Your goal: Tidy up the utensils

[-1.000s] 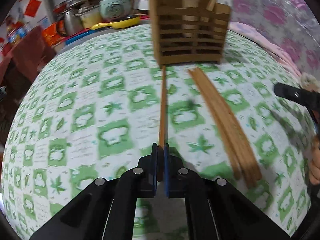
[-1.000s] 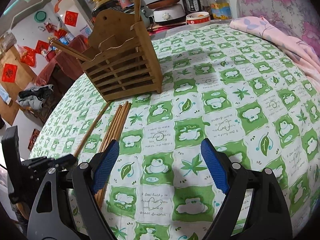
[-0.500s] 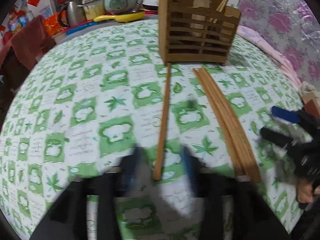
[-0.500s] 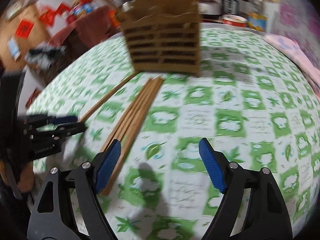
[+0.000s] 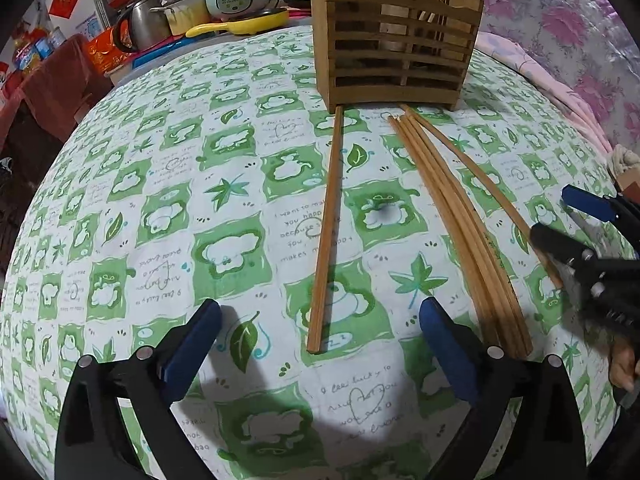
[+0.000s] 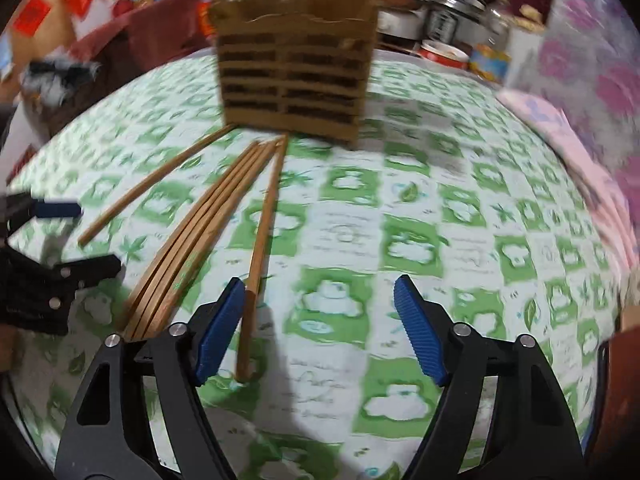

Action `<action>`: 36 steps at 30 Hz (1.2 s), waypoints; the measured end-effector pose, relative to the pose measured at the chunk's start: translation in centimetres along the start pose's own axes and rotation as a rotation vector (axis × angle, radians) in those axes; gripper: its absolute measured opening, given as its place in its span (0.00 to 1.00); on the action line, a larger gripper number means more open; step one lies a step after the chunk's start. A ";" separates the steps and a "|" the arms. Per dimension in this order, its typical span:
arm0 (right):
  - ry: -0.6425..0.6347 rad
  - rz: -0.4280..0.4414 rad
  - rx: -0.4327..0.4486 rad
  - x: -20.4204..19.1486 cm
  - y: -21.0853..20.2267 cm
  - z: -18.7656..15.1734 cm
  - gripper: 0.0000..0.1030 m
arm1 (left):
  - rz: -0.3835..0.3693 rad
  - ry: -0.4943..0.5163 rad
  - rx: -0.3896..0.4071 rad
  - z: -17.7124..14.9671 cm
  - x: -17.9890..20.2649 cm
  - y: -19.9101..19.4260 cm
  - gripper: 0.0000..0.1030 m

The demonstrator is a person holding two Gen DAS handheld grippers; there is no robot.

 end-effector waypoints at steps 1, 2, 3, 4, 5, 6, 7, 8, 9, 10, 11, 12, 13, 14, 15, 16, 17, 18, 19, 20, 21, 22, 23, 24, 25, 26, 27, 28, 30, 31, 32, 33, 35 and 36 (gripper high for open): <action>0.011 0.048 0.004 -0.2 -0.4 0.0 0.71 | 0.002 0.000 0.001 0.0 0.0 0.0 0.95; 0.008 0.082 0.008 -0.5 -0.6 -0.1 0.71 | 0.004 -0.001 0.002 0.0 0.0 0.0 0.96; -0.015 0.119 0.011 -1.2 -1.0 -0.4 0.71 | 0.004 -0.001 0.002 0.0 0.0 0.0 0.96; -0.035 0.132 0.011 -1.7 -1.2 -0.7 0.70 | 0.005 0.000 0.002 0.0 0.0 0.0 0.96; -0.060 0.142 0.007 -2.4 -1.3 -1.1 0.68 | 0.005 0.000 0.003 0.0 0.0 0.0 0.96; -0.089 0.143 -0.001 -3.0 -1.2 -1.6 0.61 | 0.005 0.000 0.003 0.0 -0.1 0.0 0.96; -0.103 0.140 -0.005 -3.3 -1.3 -1.9 0.58 | 0.005 0.000 0.002 0.0 0.0 0.0 0.96; -0.106 0.141 -0.007 -3.4 -1.4 -2.0 0.51 | 0.004 0.000 0.002 0.0 0.0 0.0 0.96; -0.101 0.145 -0.013 -3.4 -1.3 -2.0 0.44 | 0.004 0.000 0.002 0.0 0.0 0.0 0.96; -0.089 0.146 -0.028 -3.2 -1.1 -2.1 0.43 | 0.004 0.000 0.002 0.0 0.0 0.0 0.96; -0.078 0.150 -0.028 -2.9 -1.2 -2.2 0.36 | 0.005 0.000 0.002 0.0 0.0 0.0 0.96; -0.066 0.145 -0.029 -2.6 -1.2 -2.2 0.30 | 0.005 0.000 0.002 0.0 0.0 0.0 0.96; -0.059 0.144 -0.029 -2.4 -1.2 -2.2 0.26 | 0.005 0.000 0.003 -0.1 0.0 0.0 0.96; -0.049 0.144 -0.030 -2.2 -1.2 -2.2 0.18 | 0.006 0.000 0.003 -0.1 0.0 0.0 0.95; -0.030 0.153 -0.035 -1.8 -1.2 -2.2 0.13 | 0.004 0.001 0.006 -0.1 0.0 0.0 0.94; -0.016 0.159 -0.039 -1.4 -1.1 -2.3 0.10 | -0.002 0.006 0.012 -0.1 0.2 -0.2 0.88; 0.000 0.168 -0.043 -1.1 -1.0 -2.4 0.09 | -0.009 0.015 0.019 -0.1 0.4 -0.4 0.79; 0.008 0.174 -0.046 -1.0 -0.9 -2.4 0.09 | -0.019 0.033 0.030 0.0 0.8 -0.6 0.73; 0.010 0.177 -0.047 -0.9 -0.9 -2.5 0.09 | -0.026 0.042 0.034 -0.1 1.2 -0.8 0.61; 0.005 0.173 -0.046 -1.0 -0.9 -2.5 0.09 | -0.037 0.057 0.040 -0.1 1.6 -1.0 0.49; -0.004 0.165 -0.044 -1.2 -1.0 -2.4 0.09 | -0.039 0.063 0.042 -0.2 1.8 -1.0 0.45; -0.008 0.162 -0.043 -1.2 -1.0 -2.5 0.09 | -0.041 0.073 0.045 -0.2 2.0 -1.1 0.40; -0.009 0.161 -0.043 -1.3 -1.0 -2.5 0.09 | -0.041 0.075 0.045 -0.2 2.1 -1.0 0.38; -0.007 0.163 -0.044 -1.2 -1.0 -2.5 0.09 | -0.045 0.076 0.046 -0.2 2.2 -1.0 0.37; -0.006 0.164 -0.044 -1.3 -1.0 -2.5 0.09 | -0.048 0.073 0.047 -0.1 2.1 -1.0 0.33; -0.006 0.164 -0.043 -1.3 -1.0 -2.5 0.09 | -0.047 0.070 0.049 -0.3 2.2 -1.1 0.27; -0.006 0.164 -0.043 -1.2 -1.0 -2.4 0.07 | -0.048 0.064 0.051 -0.2 2.0 -1.1 0.24; -0.003 0.167 -0.044 -1.2 -1.0 -2.4 0.07 | -0.049 0.060 0.053 -0.2 2.0 -1.1 0.16; 0.009 0.173 -0.042 -1.0 -1.0 -2.4 0.07 | -0.059 0.046 0.055 -0.2 1.8 -1.2 0.06; 0.022 0.174 -0.036 -0.8 -1.1 -2.2 0.07 | -0.067 0.036 0.057 -0.2 1.7 -1.3 0.06; 0.029 0.175 -0.029 -0.7 -1.2 -2.2 0.06 | -0.070 0.029 0.061 -0.2 1.6 -1.4 0.06; 0.039 0.176 -0.018 -0.5 -1.3 -2.0 0.06 | -0.069 0.023 0.067 -0.1 1.5 -1.5 0.06; 0.059 0.179 0.020 0.0 -1.9 -1.4 0.06 | -0.070 0.018 0.082 0.0 1.4 -1.9 0.06; 0.070 0.184 0.040 0.2 -2.3 -1.2 0.06 | -0.073 0.017 0.095 0.1 1.4 -2.2 0.06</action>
Point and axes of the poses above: each gripper's, at about its wrist camera, not at the fingertips, and y roughly the way its jaws point, x to its right, z to its top, the point moved 8 cm from there along y, roughly the way its jaws point, and after that the axes turned 11 degrees about -z, right-handed, at the moved point
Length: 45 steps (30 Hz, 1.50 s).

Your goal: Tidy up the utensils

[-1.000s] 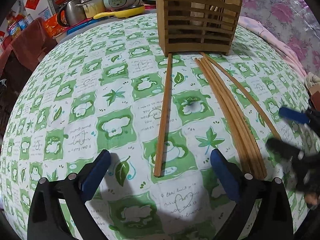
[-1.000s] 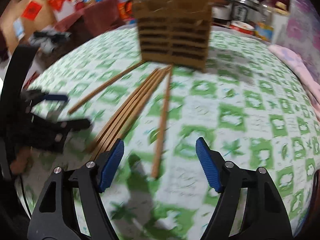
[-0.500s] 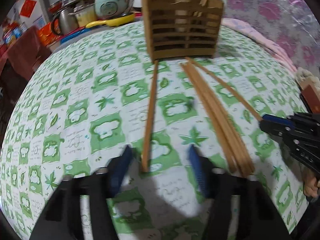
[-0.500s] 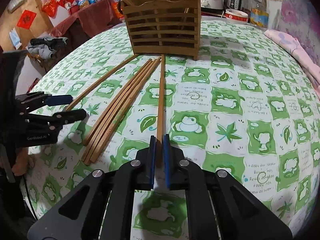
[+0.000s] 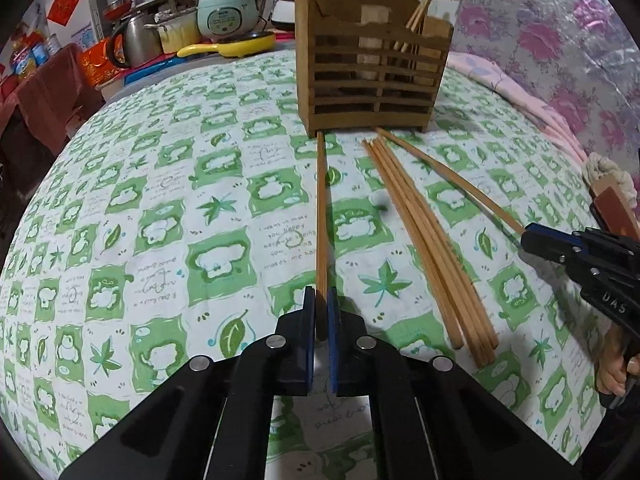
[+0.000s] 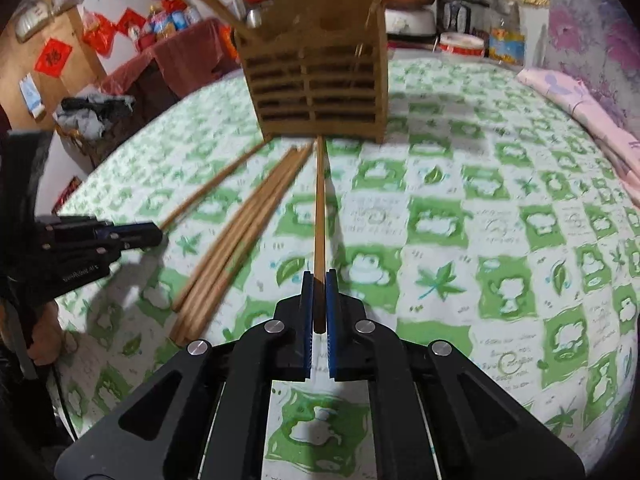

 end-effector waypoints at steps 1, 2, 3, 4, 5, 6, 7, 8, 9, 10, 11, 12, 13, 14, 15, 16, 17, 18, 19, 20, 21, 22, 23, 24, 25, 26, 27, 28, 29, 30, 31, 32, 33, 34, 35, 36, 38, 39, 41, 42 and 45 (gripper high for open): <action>0.009 0.004 0.017 0.1 -0.3 0.2 0.06 | -0.003 0.000 0.015 0.2 0.0 -0.3 0.06; 0.018 0.006 0.033 0.3 -0.6 0.5 0.06 | -0.006 -0.001 0.027 0.3 0.1 -0.6 0.06; 0.026 0.007 0.044 0.4 -0.8 0.7 0.06 | -0.007 -0.002 0.042 0.5 0.0 -0.9 0.06; 0.040 0.011 0.061 0.6 -1.1 1.0 0.06 | -0.010 -0.005 0.061 0.7 0.0 -1.3 0.06; 0.050 0.016 0.072 0.8 -1.4 1.1 0.06 | -0.013 -0.008 0.073 0.8 0.0 -1.6 0.06; 0.065 0.021 0.087 1.0 -1.7 1.4 0.06 | -0.017 -0.012 0.084 1.0 0.0 -1.9 0.06; 0.075 0.024 0.097 1.2 -1.9 1.6 0.06 | -0.020 -0.016 0.099 1.1 0.0 -2.2 0.06; 0.085 0.027 0.108 1.3 -2.1 1.7 0.06 | -0.022 -0.019 0.109 1.3 -0.1 -2.5 0.06; 0.093 0.030 0.119 1.5 -2.3 1.9 0.06 | -0.023 -0.021 0.117 1.3 -0.1 -2.6 0.06; 0.105 0.034 0.135 1.7 -2.6 2.0 0.06 | -0.027 -0.020 0.128 1.5 0.0 -2.9 0.06; 0.114 0.039 0.147 1.9 -2.9 2.1 0.06 | -0.024 -0.019 0.137 1.6 0.0 -3.1 0.06; 0.125 0.046 0.163 2.0 -3.3 2.3 0.06 | -0.016 -0.018 0.148 1.6 0.0 -3.4 0.06; 0.133 0.050 0.176 2.2 -3.6 2.4 0.06 | -0.015 -0.019 0.158 1.7 0.1 -3.7 0.06; 0.138 0.052 0.185 2.3 -3.8 2.5 0.06 | -0.020 -0.022 0.166 1.7 0.2 -4.0 0.06; 0.146 0.056 0.201 2.4 -4.1 2.7 0.06 | -0.024 -0.026 0.174 1.7 0.3 -4.3 0.06; 0.150 0.058 0.210 2.5 -4.3 2.8 0.06 | -0.026 -0.032 0.186 1.8 0.3 -4.7 0.06; 0.156 0.060 0.220 2.7 -4.5 3.0 0.06 | -0.029 -0.037 0.192 1.8 0.3 -5.0 0.06; 0.160 0.063 0.226 2.8 -4.8 3.2 0.06 | -0.031 -0.040 0.198 2.0 0.4 -5.3 0.06; 0.167 0.065 0.228 2.9 -4.9 3.4 0.06 | -0.032 -0.040 0.204 2.2 0.6 -5.8 0.06; 0.175 0.066 0.230 3.0 -5.1 3.6 0.06 | -0.029 -0.034 0.207 2.5 0.8 -6.2 0.06; 0.184 0.067 0.234 3.2 -5.3 4.1 0.06 | -0.025 -0.028 0.210 2.7 0.9 -6.5 0.06; 0.189 0.067 0.238 3.3 -5.5 4.4 0.06 | -0.019 -0.019 0.216 3.2 1.2 -7.0 0.06; 0.194 0.068 0.247 3.5 -6.0 4.9 0.06 | -0.013 -0.010 0.222 3.8 1.4 -7.5 0.06; 0.197 0.067 0.254 3.5 -6.3 5.2 0.06 | -0.012 -0.004 0.226 4.2 1.6 -7.8 0.06; 0.198 0.066 0.267 3.5 -6.9 5.9 0.06 | -0.012 0.001 0.232 4.8 1.9 -8.2 0.06; 0.196 0.066 0.278 3.5 -7.4 6.4 0.06 | -0.012 0.006 0.237 5.3 2.1 -8.5 0.06; 0.194 0.065 0.290 3.5 -7.9 7.1 0.06 | -0.011 0.012 0.244 5.9 2.3 -8.8 0.06; 0.190 0.062 0.305 3.5 -8.6 7.8 0.06 | -0.008 0.025 0.258 6.9 2.8 -9.4 0.06; 0.188 0.061 0.317 3.5 -9.2 8.5 0.06 | -0.006 0.034 0.267 7.5 3.2 -9.7 0.06; 0.185 0.059 0.331 3.4 -9.8 9.5 0.06 | -0.004 0.048 0.280 8.4 3.7 -10.2 0.06; 0.183 0.058 0.340 3.3 -10.1 10.0 0.06 | -0.004 0.057 0.289 9.1 4.1 -10.4 0.06; 0.178 0.055 0.349 3.1 -10.4 10.7 0.06 | -0.006 0.065 0.297 9.8 4.4 -10.7 0.06; 0.175 0.051 0.353 3.0 -10.6 11.1 0.06 | -0.011 0.075 0.305 10.6 4.9 -10.9 0.06; 0.173 0.046 0.354 2.9 -10.5 11.7 0.06 | -0.013 0.080 0.309 11.0 5.2 -11.0 0.06; 0.172 0.046 0.353 2.7 -10.4 12.0 0.07 | -0.015 0.084 0.312 11.5 5.5 -11.0 0.06; 0.173 0.049 0.347 2.5 -10.1 12.2 0.06 | -0.017 0.088 0.312 11.8 5.8 -10.9 0.06; 0.170 0.050 0.334 2.2 -9.4 12.2 0.06 | -0.029 0.095 0.311 12.5 6.3 -10.7 0.06; 0.167 0.050 0.327 2.1 -9.1 12.2 0.06 | -0.034 0.096 0.310 12.8 6.5 -10.6 0.06; 0.159 0.043 0.317 1.8 -8.5 12.1 0.07 | -0.044 0.096 0.313 13.6 6.8 -10.7 0.06; 0.154 0.038 0.321 1.7 -8.6 12.5 0.06 | -0.048 0.098 0.318 14.1 6.9 -10.9 0.06; 0.153 0.039 0.353 1.6 -9.8 14.4 0.06 | -0.063 0.102 0.368 16.6 7.5 -12.6 0.05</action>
Point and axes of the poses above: each gripper's, at about its wrist camera, not at the fingertips, and y roughly the way its jaws point, x to its right, z to its top, the point moved 8 cm from there along y, roughly the way its jaws point, and after that the axes turned 11 degrees about -z, right-handed, at the moved point
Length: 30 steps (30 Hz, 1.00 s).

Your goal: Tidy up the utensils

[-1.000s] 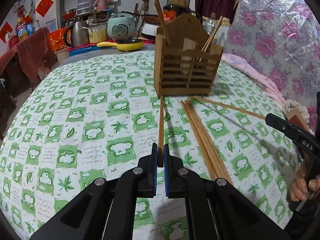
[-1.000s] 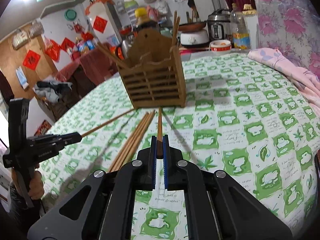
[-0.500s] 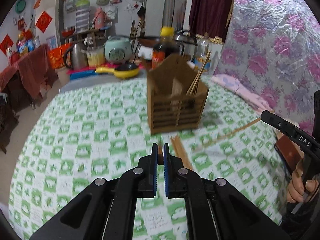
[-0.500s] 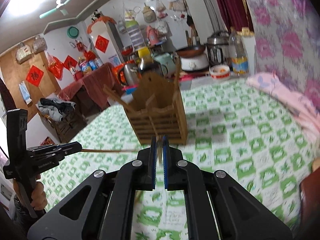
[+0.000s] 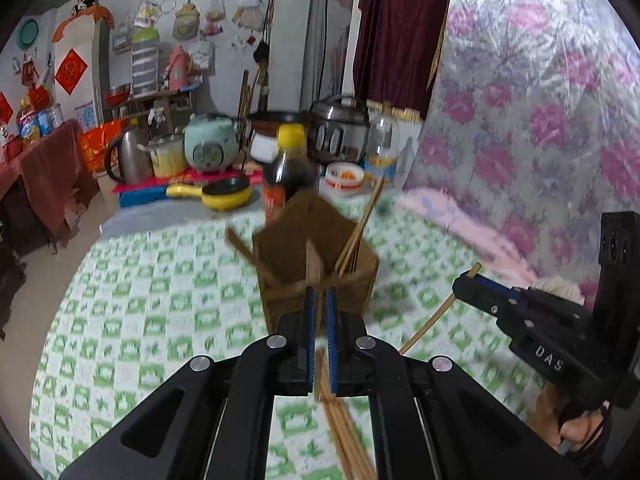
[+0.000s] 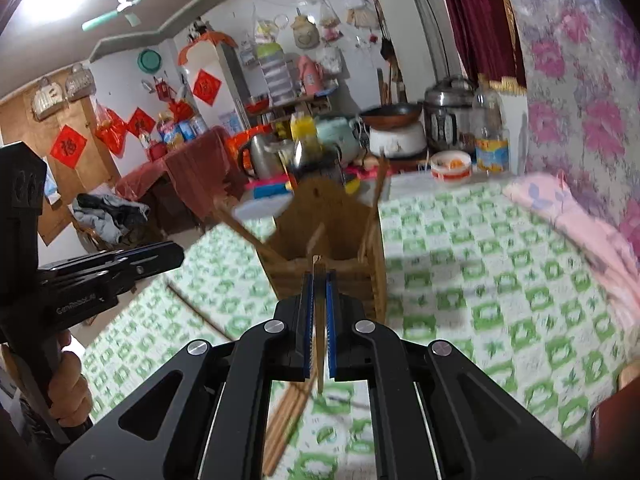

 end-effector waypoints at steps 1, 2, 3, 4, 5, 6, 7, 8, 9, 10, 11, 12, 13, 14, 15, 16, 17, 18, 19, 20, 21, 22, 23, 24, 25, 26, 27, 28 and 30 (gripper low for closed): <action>-0.005 -0.003 0.027 -0.3 -0.5 1.4 0.06 | -0.006 0.001 0.017 0.9 0.1 -0.3 0.05; -0.011 -0.006 0.055 -0.6 -1.0 2.7 0.06 | -0.012 0.002 0.041 2.0 0.3 -0.8 0.05; -0.014 -0.009 0.078 -0.8 -1.4 3.8 0.06 | -0.016 0.003 0.066 3.1 0.4 -1.2 0.05; -0.017 -0.015 0.112 -1.2 -1.9 5.3 0.06 | -0.016 0.004 0.084 4.0 0.5 -1.5 0.05; -0.019 -0.022 0.143 -1.5 -2.3 6.5 0.06 | -0.018 0.004 0.106 5.0 0.6 -1.8 0.05; -0.019 -0.031 0.171 -1.8 -2.6 7.5 0.06 | -0.022 0.000 0.131 6.2 0.6 -2.0 0.05; -0.018 -0.044 0.202 -2.1 -2.8 8.6 0.06 | -0.025 0.000 0.143 6.9 0.6 -2.1 0.05; -0.017 -0.058 0.229 -2.3 -3.0 9.3 0.06 | -0.024 0.000 0.151 7.5 0.6 -1.9 0.05; -0.015 -0.070 0.249 -2.4 -3.1 9.9 0.06 | -0.023 -0.002 0.148 7.7 0.5 -1.7 0.05; -0.009 -0.075 0.263 -2.5 -2.9 10.3 0.06 | -0.036 0.000 0.127 7.3 0.4 -1.3 0.05; -0.001 -0.065 0.262 -2.6 -2.7 10.3 0.06 | -0.045 0.010 0.099 6.6 0.3 -0.9 0.06; 0.007 -0.043 0.251 -2.6 -2.2 10.1 0.06 | -0.036 0.018 0.062 5.2 -0.1 -0.5 0.06; 0.008 -0.038 0.242 -2.5 -1.8 9.9 0.06 | -0.022 0.027 0.032 3.9 -0.6 -0.2 0.07; 0.003 -0.041 0.233 -2.5 -1.4 9.8 0.06 | -0.010 0.039 0.000 2.6 -0.9 0.1 0.12; -0.005 -0.038 0.220 -2.4 -0.9 9.7 0.06 | 0.005 0.048 -0.036 1.0 -1.6 0.4 0.16; 0.001 -0.033 0.213 -2.3 -0.6 9.6 0.06 | 0.032 0.044 -0.067 -1.0 -2.6 0.4 0.26; 0.012 -0.023 0.202 -2.2 -0.3 9.6 0.06 | 0.050 0.030 -0.095 -2.9 -3.6 0.4 0.33; 0.018 -0.009 0.189 -2.1 0.0 9.5 0.06 | 0.052 0.018 -0.113 -4.3 -4.3 0.2 0.33; 0.023 0.007 0.177 -2.2 0.2 9.5 0.06 | 0.048 -0.006 -0.143 -6.4 -5.3 0.0 0.33; 0.025 0.007 0.177 -2.2 0.2 9.4 0.07 | 0.047 -0.024 -0.162 -7.8 -6.2 -0.3 0.33; 0.024 0.006 0.178 -2.2 0.2 9.4 0.07 | 0.056 -0.037 -0.182 -9.6 -7.2 -0.7 0.34; 0.023 0.007 0.179 -2.2 0.1 9.3 0.07 | 0.074 -0.042 -0.190 -10.6 -8.1 -1.0 0.35; 0.024 0.011 0.178 -2.1 0.1 9.3 0.07 | 0.096 -0.049 -0.194 -11.4 -9.0 -1.3 0.38; 0.025 0.016 0.177 -2.2 0.1 9.3 0.07 | 0.115 -0.060 -0.196 -12.2 -9.9 -1.6 0.39; 0.024 0.020 0.177 -2.3 0.0 9.3 0.07 | 0.123 -0.078 -0.195 -13.0 -11.2 -1.9 0.40; 0.022 0.020 0.178 -2.4 -0.1 9.2 0.07 | 0.119 -0.093 -0.195 -13.7 -12.1 -1.9 0.40; 0.020 0.020 0.180 -2.6 -0.3 9.1 0.07 | 0.118 -0.105 -0.201 -14.2 -12.7 -1.9 0.40; 0.017 0.023 0.181 -2.6 -0.4 9.2 0.07 | 0.113 -0.122 -0.217 -15.0 -13.5 -1.7 0.40; 0.014 0.025 0.186 -2.7 -0.7 9.2 0.07 | 0.095 -0.127 -0.247 -16.2 -14.3 -1.3 0.40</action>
Point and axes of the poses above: each gripper's, at about its wrist camera, not at the fingertips, and y roughly the way its jaws point, x to its right, z to its top, the point moved 8 cm from there along y, roughly the way its jaws point, and after that the axes turned 11 degrees about -z, right-handed, at the moved point
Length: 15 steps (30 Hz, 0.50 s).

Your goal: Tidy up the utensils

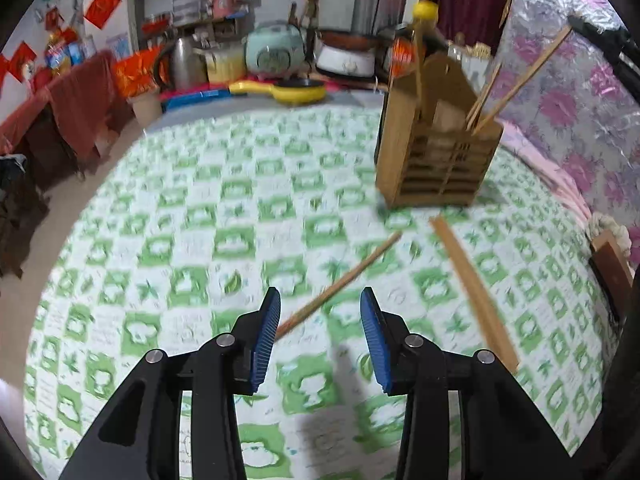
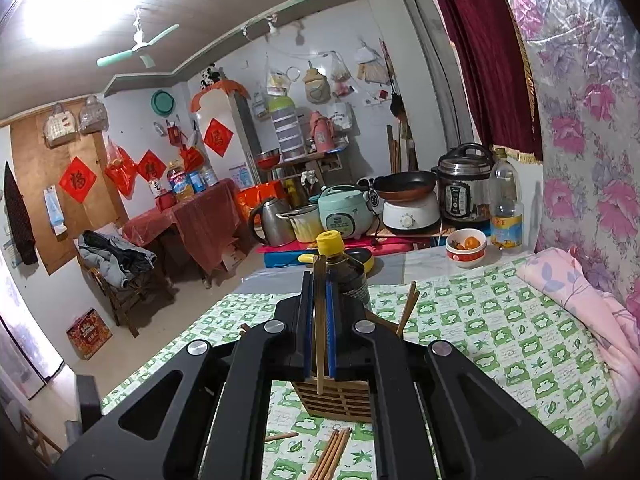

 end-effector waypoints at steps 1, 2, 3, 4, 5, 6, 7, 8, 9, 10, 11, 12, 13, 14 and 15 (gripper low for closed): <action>0.000 0.001 0.001 -0.1 -0.1 0.1 0.07 | 0.007 0.013 -0.018 -0.6 -0.4 0.6 0.40; 0.002 0.002 0.001 0.0 0.0 0.1 0.07 | 0.026 0.022 -0.031 -0.9 -0.8 1.1 0.40; 0.002 0.002 -0.002 0.0 0.0 0.0 0.07 | 0.044 0.032 -0.052 -1.4 -1.3 1.7 0.40; 0.003 0.003 -0.005 0.0 0.0 0.0 0.07 | 0.049 0.033 -0.066 -1.9 -1.6 2.0 0.40; 0.005 0.004 -0.009 0.0 0.1 0.0 0.07 | 0.053 0.027 -0.081 -2.2 -2.1 2.5 0.40; 0.006 0.006 -0.014 0.0 0.2 0.0 0.07 | 0.054 0.019 -0.096 -2.5 -2.5 2.9 0.40; 0.008 0.007 -0.019 0.0 0.4 -0.1 0.07 | 0.050 0.017 -0.115 -3.0 -2.9 3.4 0.40; 0.010 0.008 -0.023 0.0 0.5 -0.1 0.07 | 0.053 0.017 -0.134 -3.3 -3.0 4.0 0.40; 0.012 0.007 -0.026 0.0 0.6 -0.2 0.07 | 0.084 0.045 -0.130 -3.6 -3.1 4.0 0.40; 0.013 0.008 -0.028 0.1 0.7 -0.2 0.07 | 0.095 0.063 -0.138 -3.9 -3.1 4.1 0.40; 0.014 0.009 -0.029 0.1 0.7 -0.2 0.07 | 0.104 0.082 -0.138 -4.1 -2.8 4.0 0.40; 0.015 0.009 -0.029 0.1 0.7 -0.2 0.07 | 0.111 0.094 -0.138 -4.3 -2.6 3.9 0.40; 0.016 0.010 -0.028 0.1 0.7 -0.2 0.07 | 0.103 0.098 -0.136 -4.3 -2.3 3.9 0.29; 0.016 0.011 -0.027 0.1 0.7 -0.1 0.07 | 0.085 0.098 -0.138 -4.4 -2.0 3.8 0.05; 0.017 0.012 -0.026 0.1 0.6 -0.1 0.07 | 0.049 0.089 -0.150 -4.6 -1.6 3.9 0.01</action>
Point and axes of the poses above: each gripper's, at about its wrist camera, not at the fingertips, and y roughly the way its jaws point, x to its right, z to its top, the point moved 8 cm from there along y, roughly the way its jaws point, and after that the axes turned 11 degrees about -z, right-handed, at the moved point
